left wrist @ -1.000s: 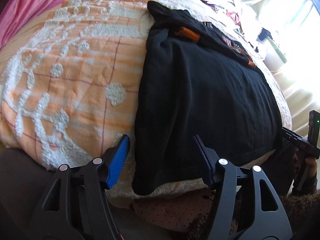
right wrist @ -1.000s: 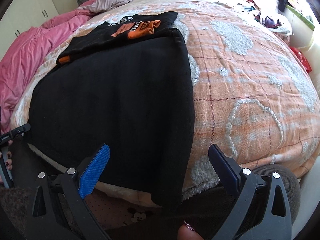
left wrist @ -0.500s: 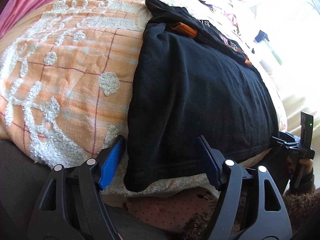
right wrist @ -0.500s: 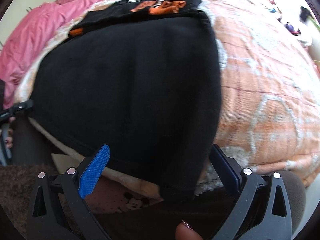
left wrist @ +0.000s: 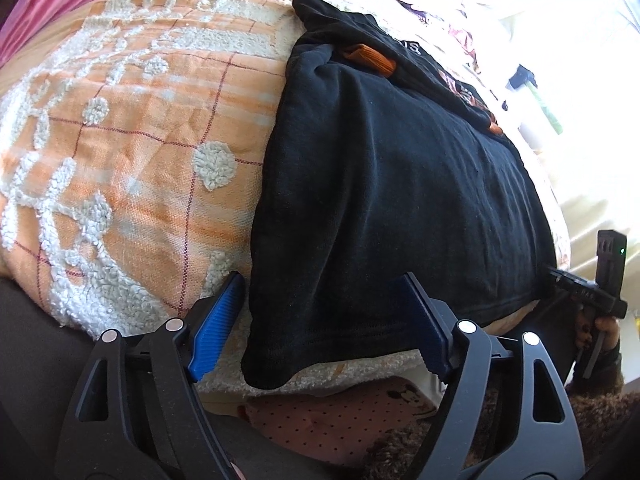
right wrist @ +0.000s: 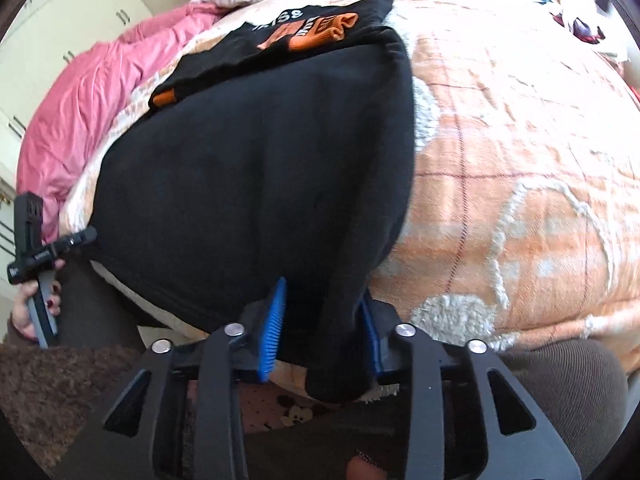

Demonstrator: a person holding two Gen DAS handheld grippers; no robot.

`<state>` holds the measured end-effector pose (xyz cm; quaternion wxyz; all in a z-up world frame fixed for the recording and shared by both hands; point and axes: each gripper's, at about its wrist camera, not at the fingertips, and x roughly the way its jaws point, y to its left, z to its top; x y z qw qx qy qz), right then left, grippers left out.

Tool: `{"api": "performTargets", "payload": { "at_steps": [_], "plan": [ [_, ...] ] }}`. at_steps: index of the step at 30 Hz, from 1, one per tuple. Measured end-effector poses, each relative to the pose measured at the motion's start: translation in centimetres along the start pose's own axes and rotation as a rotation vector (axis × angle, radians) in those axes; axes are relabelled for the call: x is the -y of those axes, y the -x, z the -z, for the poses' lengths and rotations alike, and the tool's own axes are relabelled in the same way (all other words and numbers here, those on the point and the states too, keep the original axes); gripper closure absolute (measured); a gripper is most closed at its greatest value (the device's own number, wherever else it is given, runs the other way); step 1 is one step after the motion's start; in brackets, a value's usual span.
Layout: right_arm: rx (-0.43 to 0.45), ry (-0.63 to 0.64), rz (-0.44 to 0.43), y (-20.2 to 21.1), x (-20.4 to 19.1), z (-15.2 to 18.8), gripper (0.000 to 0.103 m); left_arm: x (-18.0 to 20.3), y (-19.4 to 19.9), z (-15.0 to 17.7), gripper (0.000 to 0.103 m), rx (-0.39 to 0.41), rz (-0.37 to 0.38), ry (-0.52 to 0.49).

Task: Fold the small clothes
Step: 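Grasp the sweatshirt hem with the right tool while the left tool grasps it too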

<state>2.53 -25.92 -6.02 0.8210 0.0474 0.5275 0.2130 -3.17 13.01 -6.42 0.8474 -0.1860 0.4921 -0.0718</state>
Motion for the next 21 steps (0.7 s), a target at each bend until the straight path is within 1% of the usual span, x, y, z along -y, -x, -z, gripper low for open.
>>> {"api": "performTargets", "payload": {
  "at_steps": [3,4,5,6,9,13,15,16,17,19,21],
  "plan": [
    [0.014,0.015,0.019,0.3,-0.1,0.4,0.069,-0.1,0.0,-0.1,0.032,0.002,0.008,0.013],
    [0.031,0.017,0.017,0.4,-0.3,0.5,0.077,-0.1,0.0,-0.1,0.032,0.001,0.01,0.017],
    [0.061,0.013,-0.001,1.0,-0.1,0.6,0.089,-0.2,0.0,-0.1,0.032,0.0,0.011,0.019],
    [0.09,0.006,-0.028,1.4,0.1,0.7,0.093,-0.2,0.0,-0.2,0.032,-0.002,0.012,0.022],
    [0.183,-0.037,-0.114,3.1,0.8,0.5,0.095,-0.4,0.0,-0.3,0.033,-0.007,0.022,0.039],
    [0.28,-0.063,-0.171,5.0,0.8,-0.3,0.095,-1.1,0.3,-0.6,0.033,-0.014,0.058,0.096],
    [0.324,-0.062,-0.186,5.8,0.6,-1.0,0.095,-1.2,0.4,-0.6,0.042,-0.017,0.054,0.107],
    [0.341,-0.058,-0.19,6.1,0.5,-1.3,0.095,-1.2,0.5,-0.5,0.049,-0.019,0.055,0.115],
    [0.352,-0.053,-0.191,6.4,0.4,-1.7,0.095,-1.3,0.6,-0.5,0.053,-0.021,0.062,0.123],
    [0.362,-0.056,-0.191,6.6,0.5,-1.8,0.095,-1.6,0.6,-0.4,0.055,-0.028,0.091,0.145],
    [0.361,-0.063,-0.187,6.8,0.7,-1.9,0.095,-1.7,0.6,-0.5,0.066,-0.037,0.098,0.154]
  ]
}}
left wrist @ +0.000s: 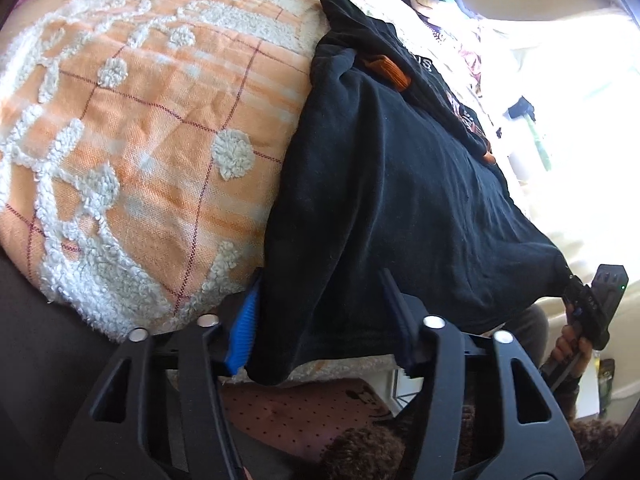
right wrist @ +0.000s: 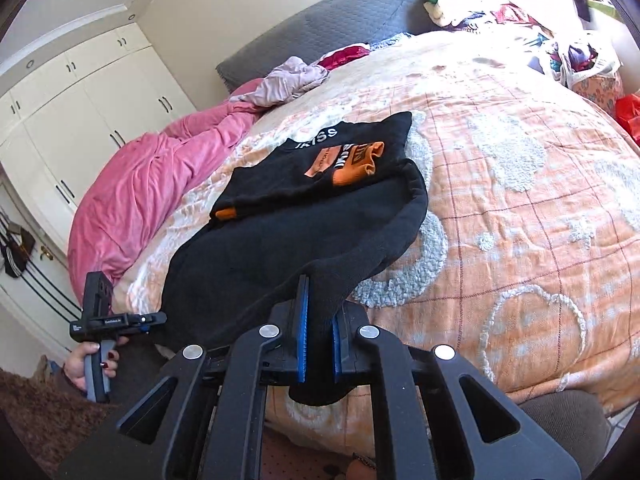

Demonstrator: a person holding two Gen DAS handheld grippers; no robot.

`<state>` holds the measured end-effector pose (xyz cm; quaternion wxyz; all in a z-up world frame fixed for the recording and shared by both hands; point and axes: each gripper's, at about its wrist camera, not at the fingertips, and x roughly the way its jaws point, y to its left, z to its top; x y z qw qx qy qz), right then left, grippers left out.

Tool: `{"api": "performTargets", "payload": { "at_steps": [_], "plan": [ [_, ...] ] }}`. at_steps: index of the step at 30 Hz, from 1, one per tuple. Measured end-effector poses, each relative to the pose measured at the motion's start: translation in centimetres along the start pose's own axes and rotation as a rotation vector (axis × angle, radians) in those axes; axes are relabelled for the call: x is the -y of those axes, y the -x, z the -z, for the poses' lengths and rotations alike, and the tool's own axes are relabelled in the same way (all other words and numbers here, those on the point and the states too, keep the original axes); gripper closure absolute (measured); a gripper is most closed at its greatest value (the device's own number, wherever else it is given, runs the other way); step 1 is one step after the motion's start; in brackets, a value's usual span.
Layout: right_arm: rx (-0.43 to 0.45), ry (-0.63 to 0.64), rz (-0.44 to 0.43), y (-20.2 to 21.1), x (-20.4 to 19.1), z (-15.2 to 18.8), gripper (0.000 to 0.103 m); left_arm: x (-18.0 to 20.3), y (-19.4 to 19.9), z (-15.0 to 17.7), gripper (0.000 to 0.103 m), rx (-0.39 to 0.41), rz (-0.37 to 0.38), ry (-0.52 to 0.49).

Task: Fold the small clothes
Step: 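Grasp the sweatshirt hem with the right tool while the left tool grasps it too, then lift the hem with both tools and fold it toward the collar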

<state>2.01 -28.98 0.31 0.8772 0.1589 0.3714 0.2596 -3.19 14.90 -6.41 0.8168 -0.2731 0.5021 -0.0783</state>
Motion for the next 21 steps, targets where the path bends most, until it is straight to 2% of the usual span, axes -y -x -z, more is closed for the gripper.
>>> {"api": "performTargets", "payload": {
  "at_steps": [2,7,15,21],
  "plan": [
    [0.002,-0.004,0.005,0.1,0.1,0.1,0.095,-0.2,0.1,-0.3,0.084,-0.001,0.003,0.015],
    [0.028,-0.017,0.007,0.6,0.3,0.3,0.095,-0.3,0.7,-1.1,0.096,0.009,0.033,0.033],
    [0.105,0.014,0.047,1.5,-0.2,-0.9,0.095,1.7,2.9,-2.9,0.098,0.099,0.113,-0.004],
    [0.166,0.025,0.055,1.6,-0.3,-2.8,0.095,2.9,4.2,-5.8,0.098,0.176,0.122,-0.037]
  ]
}}
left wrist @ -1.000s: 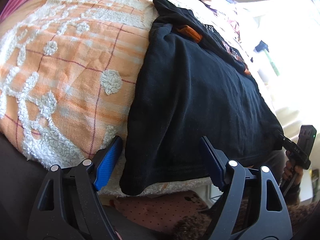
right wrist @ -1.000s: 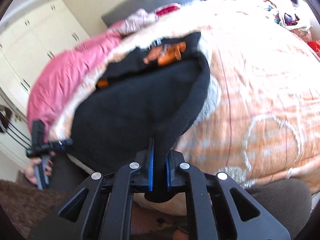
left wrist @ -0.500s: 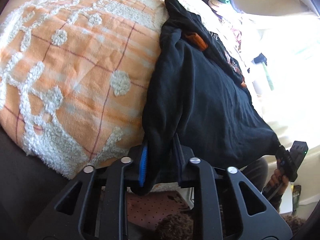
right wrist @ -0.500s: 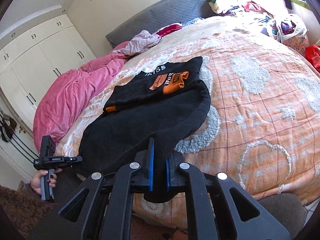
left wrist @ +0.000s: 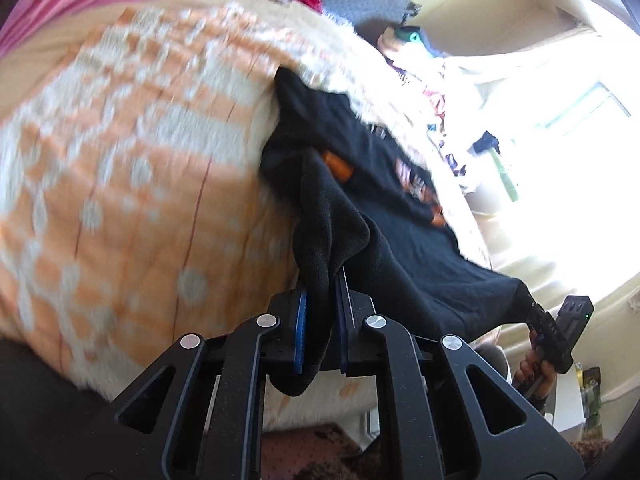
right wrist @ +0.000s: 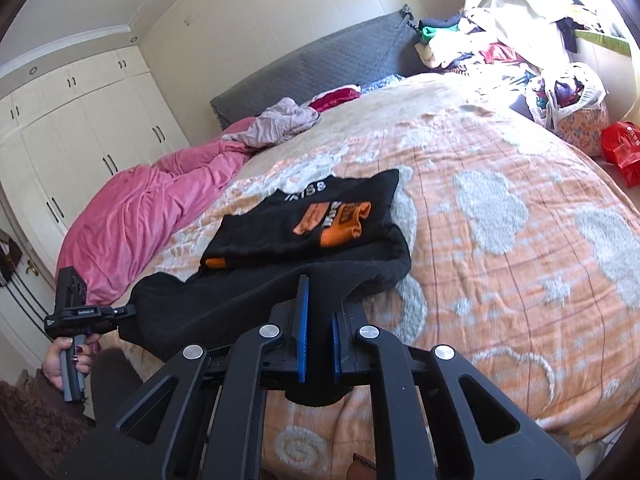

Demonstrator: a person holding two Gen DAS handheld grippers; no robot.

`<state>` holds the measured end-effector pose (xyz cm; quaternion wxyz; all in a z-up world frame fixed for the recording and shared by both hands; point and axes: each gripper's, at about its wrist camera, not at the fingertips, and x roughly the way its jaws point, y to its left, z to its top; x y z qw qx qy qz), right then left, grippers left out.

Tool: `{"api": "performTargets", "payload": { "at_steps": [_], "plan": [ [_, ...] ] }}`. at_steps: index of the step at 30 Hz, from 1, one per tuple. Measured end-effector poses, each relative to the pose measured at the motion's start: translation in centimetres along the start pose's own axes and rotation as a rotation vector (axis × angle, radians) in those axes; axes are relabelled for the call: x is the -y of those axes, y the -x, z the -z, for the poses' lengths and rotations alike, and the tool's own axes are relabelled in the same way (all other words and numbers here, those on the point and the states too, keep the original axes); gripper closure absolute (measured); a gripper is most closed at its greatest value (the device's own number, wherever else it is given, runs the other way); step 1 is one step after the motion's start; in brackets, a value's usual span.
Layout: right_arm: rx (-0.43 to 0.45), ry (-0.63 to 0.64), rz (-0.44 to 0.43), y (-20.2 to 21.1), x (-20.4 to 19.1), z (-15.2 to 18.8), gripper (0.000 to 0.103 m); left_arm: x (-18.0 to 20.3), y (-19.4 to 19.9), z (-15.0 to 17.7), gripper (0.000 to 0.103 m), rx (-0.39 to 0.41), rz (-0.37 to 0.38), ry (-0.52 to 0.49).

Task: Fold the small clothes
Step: 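Lift the hem with both tools and fold it toward the collar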

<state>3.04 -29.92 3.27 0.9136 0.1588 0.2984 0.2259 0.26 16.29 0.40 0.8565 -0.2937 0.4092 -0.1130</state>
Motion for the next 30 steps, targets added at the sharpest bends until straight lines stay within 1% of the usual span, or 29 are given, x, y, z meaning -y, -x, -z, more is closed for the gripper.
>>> {"api": "performTargets", "payload": {
  "at_steps": [5,11,17,23,26,28,30],
  "plan": [
    [0.036,-0.013,-0.001,-0.4,-0.2,-2.2,0.095,0.9,-0.3,-2.7,0.098,0.039,0.016,-0.014],
    [0.046,0.048,0.032,-1.4,-1.2,-4.7,0.095,1.0,-0.4,-5.2,0.098,0.079,0.037,-0.006],
    [0.066,0.012,0.02,-2.4,-0.9,-6.7,0.095,1.2,-0.7,-7.6,0.098,0.13,0.051,0.005],
    [0.076,0.025,0.054,-4.2,-0.8,-8.5,0.095,0.9,-1.5,-9.5,0.098,0.165,0.068,0.028],
    [0.076,0.032,0.066,-5.3,-0.8,-9.6,0.095,1.0,-2.0,-10.6,0.098,0.188,0.056,0.019],
    [0.075,0.036,0.075,-6.0,-0.8,-10.1,0.095,0.8,-2.3,-11.3,0.099,0.199,0.06,0.024],
    [0.075,0.034,0.077,-6.7,-0.7,-10.8,0.095,0.9,-2.4,-12.0,0.099,0.213,0.044,0.018]
  ]
}}
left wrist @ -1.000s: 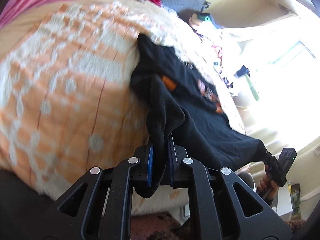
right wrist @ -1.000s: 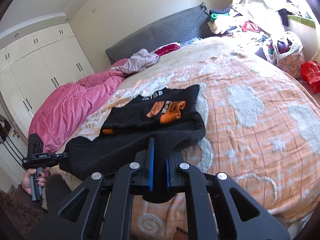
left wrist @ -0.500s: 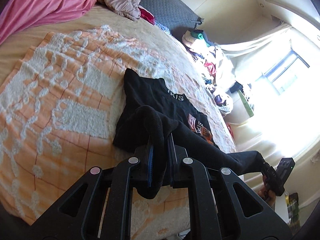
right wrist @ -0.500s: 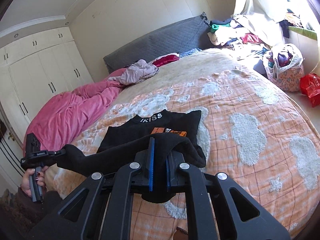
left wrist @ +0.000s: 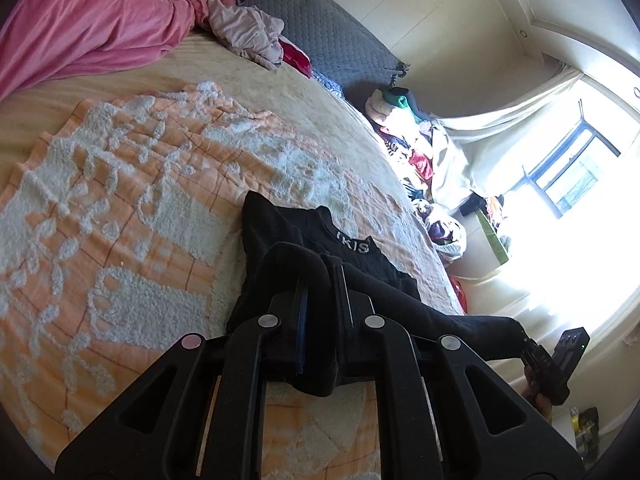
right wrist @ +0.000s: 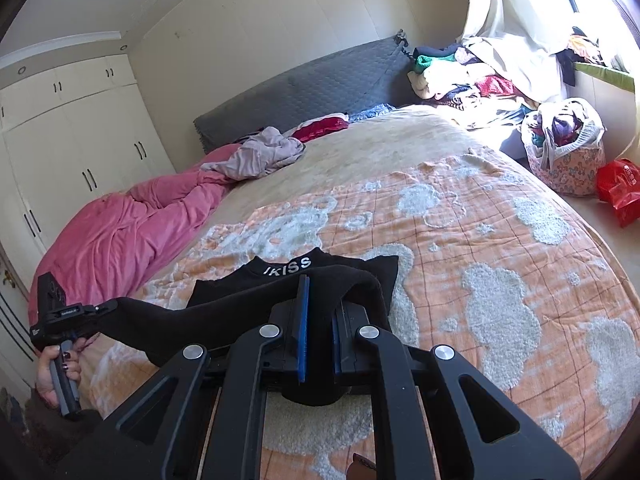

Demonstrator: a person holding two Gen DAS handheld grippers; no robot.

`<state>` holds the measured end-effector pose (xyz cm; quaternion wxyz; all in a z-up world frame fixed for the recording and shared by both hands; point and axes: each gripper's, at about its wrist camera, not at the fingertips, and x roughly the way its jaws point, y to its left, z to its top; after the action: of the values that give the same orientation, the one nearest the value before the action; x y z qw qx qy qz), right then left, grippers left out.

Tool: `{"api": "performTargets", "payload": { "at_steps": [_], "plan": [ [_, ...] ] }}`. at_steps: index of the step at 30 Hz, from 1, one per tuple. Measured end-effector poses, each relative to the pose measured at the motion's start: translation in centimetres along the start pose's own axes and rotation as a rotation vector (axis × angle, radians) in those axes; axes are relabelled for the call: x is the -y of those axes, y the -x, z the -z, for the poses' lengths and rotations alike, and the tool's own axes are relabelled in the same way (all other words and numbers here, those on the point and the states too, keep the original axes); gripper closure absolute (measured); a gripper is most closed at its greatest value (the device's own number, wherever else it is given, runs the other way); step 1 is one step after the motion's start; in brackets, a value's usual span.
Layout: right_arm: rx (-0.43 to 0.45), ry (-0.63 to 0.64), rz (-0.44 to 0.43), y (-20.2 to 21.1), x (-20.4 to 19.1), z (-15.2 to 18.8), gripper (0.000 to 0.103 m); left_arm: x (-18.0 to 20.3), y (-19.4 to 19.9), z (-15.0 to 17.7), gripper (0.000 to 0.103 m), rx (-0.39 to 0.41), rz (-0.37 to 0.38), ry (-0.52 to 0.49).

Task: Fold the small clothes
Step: 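Lift the hem with both tools and fold it toward the collar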

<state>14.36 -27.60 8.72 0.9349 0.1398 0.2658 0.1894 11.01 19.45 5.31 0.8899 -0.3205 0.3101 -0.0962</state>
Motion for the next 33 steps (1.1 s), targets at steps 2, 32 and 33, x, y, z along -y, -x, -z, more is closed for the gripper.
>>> {"api": "performTargets", "payload": {
  "at_steps": [2,32,33],
  "plan": [
    [0.001,-0.001,0.003,-0.7,0.1,-0.6,0.095,0.1,-0.4,-0.6,0.099,0.009,-0.002,-0.003],
    [-0.147,-0.029,0.129,-14.5,4.8,-0.8,0.094,-2.1,-9.5,-2.4,0.099,-0.025,-0.174,-0.113],
    [-0.151,-0.026,0.133,-14.6,4.8,-0.8,0.092,-2.1,-9.6,-2.4,0.099,-0.027,-0.178,-0.116]
  ]
}}
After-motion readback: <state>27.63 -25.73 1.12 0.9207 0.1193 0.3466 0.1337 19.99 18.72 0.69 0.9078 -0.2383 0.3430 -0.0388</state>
